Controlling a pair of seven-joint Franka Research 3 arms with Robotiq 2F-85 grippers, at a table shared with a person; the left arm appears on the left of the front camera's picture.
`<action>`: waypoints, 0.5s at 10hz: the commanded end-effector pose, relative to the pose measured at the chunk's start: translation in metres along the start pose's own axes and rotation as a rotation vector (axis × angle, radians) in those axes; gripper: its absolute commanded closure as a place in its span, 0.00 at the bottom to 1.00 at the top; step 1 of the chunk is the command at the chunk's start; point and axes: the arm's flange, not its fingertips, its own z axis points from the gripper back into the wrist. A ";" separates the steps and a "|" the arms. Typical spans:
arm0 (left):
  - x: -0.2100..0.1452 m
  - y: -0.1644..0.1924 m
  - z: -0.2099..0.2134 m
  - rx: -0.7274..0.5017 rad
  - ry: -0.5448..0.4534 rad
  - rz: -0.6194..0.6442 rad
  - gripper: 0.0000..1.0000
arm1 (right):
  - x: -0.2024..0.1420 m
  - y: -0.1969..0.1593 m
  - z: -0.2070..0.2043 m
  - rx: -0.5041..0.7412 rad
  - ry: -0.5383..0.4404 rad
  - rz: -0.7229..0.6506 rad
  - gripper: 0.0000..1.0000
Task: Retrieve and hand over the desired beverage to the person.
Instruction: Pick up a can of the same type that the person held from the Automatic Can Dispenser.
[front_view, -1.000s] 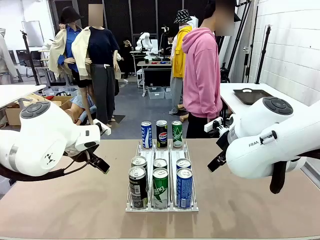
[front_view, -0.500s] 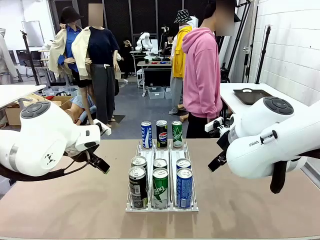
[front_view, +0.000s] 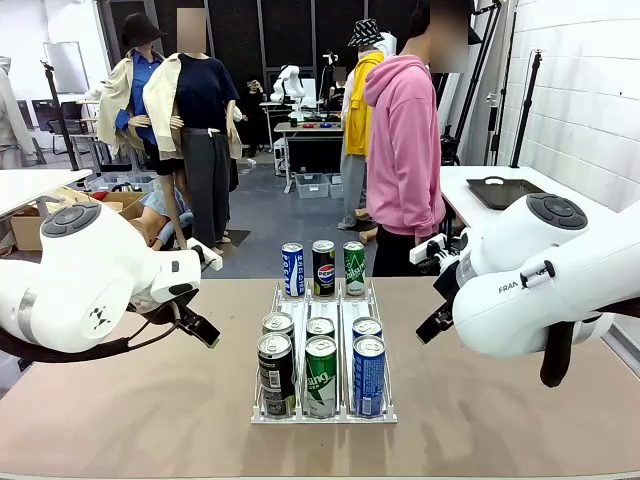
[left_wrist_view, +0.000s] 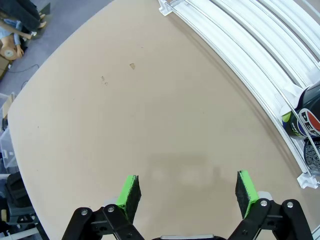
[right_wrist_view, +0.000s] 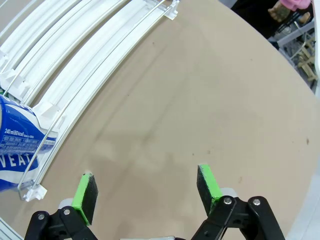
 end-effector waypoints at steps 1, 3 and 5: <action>0.000 0.001 0.000 0.000 0.000 0.002 0.00 | 0.001 0.002 0.000 0.001 0.000 0.004 0.00; 0.000 0.001 0.000 0.000 0.000 0.002 0.00 | 0.001 0.002 0.000 0.001 0.000 0.004 0.00; 0.000 0.001 0.000 0.000 0.000 0.002 0.00 | 0.001 0.002 0.000 0.001 0.000 0.004 0.00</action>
